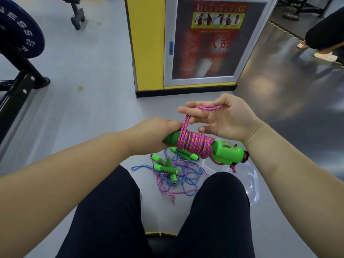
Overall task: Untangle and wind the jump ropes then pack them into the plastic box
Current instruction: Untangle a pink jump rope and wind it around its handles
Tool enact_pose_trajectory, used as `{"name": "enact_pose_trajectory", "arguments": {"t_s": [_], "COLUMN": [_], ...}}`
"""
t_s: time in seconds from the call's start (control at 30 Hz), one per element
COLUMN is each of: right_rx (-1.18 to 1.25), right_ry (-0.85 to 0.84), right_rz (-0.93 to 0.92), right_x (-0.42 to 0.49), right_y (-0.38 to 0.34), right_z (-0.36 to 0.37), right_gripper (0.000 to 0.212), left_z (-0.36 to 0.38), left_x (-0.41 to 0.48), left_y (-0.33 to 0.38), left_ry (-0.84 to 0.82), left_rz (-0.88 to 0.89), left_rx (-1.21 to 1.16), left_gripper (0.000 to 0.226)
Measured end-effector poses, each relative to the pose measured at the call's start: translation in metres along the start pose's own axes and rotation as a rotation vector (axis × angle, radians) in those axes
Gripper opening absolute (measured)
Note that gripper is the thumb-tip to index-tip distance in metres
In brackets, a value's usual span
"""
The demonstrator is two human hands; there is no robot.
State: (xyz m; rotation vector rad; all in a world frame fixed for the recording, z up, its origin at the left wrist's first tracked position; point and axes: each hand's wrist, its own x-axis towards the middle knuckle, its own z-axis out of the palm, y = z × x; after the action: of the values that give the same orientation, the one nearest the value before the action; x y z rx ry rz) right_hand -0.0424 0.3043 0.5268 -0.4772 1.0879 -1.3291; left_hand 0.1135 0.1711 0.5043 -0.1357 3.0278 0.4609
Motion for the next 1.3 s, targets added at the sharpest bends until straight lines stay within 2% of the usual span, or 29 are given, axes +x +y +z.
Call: {"name": "enact_pose_trajectory", "arguments": {"t_s": [0.07, 0.1, 0.13, 0.17, 0.2, 0.27, 0.37, 0.43, 0.5, 0.57, 0.6, 0.67, 0.73, 0.77, 0.8, 0.87, 1.0, 1.1, 1.17, 1.23, 1.3], "right_rx": [0.011, 0.019, 0.106, 0.039, 0.039, -0.094, -0.275, -0.331, -0.334, -0.324, -0.310, -0.341, -0.468, -0.518, -0.550, -0.521, -0.072, -0.053, -0.031, 0.041, 0.128], "right_ry": [-0.051, -0.102, -0.075, -0.062, -0.126, -0.156, -0.057, 0.004, 0.053, 0.113, 0.140, 0.185, 0.265, 0.316, 0.357, 0.426, 0.517, 0.605, 0.647, 0.616, 0.562], "right_rz": [0.036, 0.116, 0.209, 0.147, 0.156, 0.030, -0.038, -0.074, -0.115, -0.182, -0.222, -0.305, -0.387, -0.424, -0.457, -0.494, -0.308, -0.252, -0.266, -0.282, -0.300], "right_x": [-0.001, 0.000, 0.001, 0.001, 0.003, 0.001, 0.001, 0.001, 0.004, 0.009, 0.012, 0.016, 0.022, 0.025, 0.028, 0.034, 0.037, 0.036, 0.036, 0.035, 0.033], "right_y": [0.003, 0.006, 0.010, 0.014, 0.016, 0.024, 0.032, 0.034, 0.037, 0.043, 0.046, 0.051, 0.056, 0.059, 0.063, 0.073, 0.071, 0.066, 0.067, 0.068, 0.066], "right_z": [-0.001, -0.005, -0.010, -0.014, -0.014, -0.007, -0.006, -0.003, -0.003, -0.001, 0.000, 0.001, 0.001, 0.001, 0.003, 0.009, 0.012, 0.006, 0.003, 0.003, 0.002], "right_gripper": [0.057, 0.059, 0.060, 0.061, 0.067, 0.082, 0.066, 0.058, 0.058, 0.054, 0.051, 0.049, 0.049, 0.046, 0.041, 0.027, 0.027, 0.024, 0.019, 0.012, 0.006], "left_z": [-0.001, -0.003, -0.003, -0.002, -0.001, 0.006, 0.016, 0.023, 0.028, 0.036, 0.039, 0.039, 0.036, 0.035, 0.035, 0.039, 0.049, 0.051, 0.047, 0.047, 0.048], "left_x": [-0.002, -0.003, -0.004, -0.005, -0.006, -0.007, -0.006, -0.006, -0.006, -0.004, -0.002, 0.000, 0.000, 0.000, 0.000, 0.003, 0.011, 0.009, 0.006, 0.002, -0.003], "left_y": [-0.002, -0.003, -0.005, -0.007, -0.009, -0.014, -0.018, -0.018, -0.015, -0.008, -0.002, 0.009, 0.016, 0.018, 0.022, 0.029, 0.030, 0.026, 0.025, 0.019, 0.014], "left_ry": [0.061, 0.100, 0.145, 0.202, 0.270, 0.322, 0.346, 0.421, 0.536, 0.633, 0.638, 0.579, 0.420, 0.330, 0.259, 0.264, 0.483, 0.427, 0.428, 0.429, 0.386], "left_rz": [0.010, 0.011, 0.023, 0.056, 0.119, 0.254, 0.319, 0.322, 0.209, -0.099, -0.286, -0.547, -0.650, -0.644, -0.606, -0.528, -0.603, -0.532, -0.471, -0.401, -0.335], "left_rx": [-0.016, -0.032, -0.039, -0.036, -0.026, 0.029, 0.077, 0.070, -0.038, -0.270, -0.463, -1.117, -1.834, -2.013, -2.069, -2.025, -1.927, -1.932, -1.947, -1.945, -1.947], "left_gripper": [0.037, 0.039, 0.040, 0.040, 0.040, 0.046, 0.056, 0.046, 0.042, 0.052, 0.059, 0.057, 0.032, 0.024, 0.025, 0.023, 0.027, 0.034, 0.030, 0.029, 0.039]}}
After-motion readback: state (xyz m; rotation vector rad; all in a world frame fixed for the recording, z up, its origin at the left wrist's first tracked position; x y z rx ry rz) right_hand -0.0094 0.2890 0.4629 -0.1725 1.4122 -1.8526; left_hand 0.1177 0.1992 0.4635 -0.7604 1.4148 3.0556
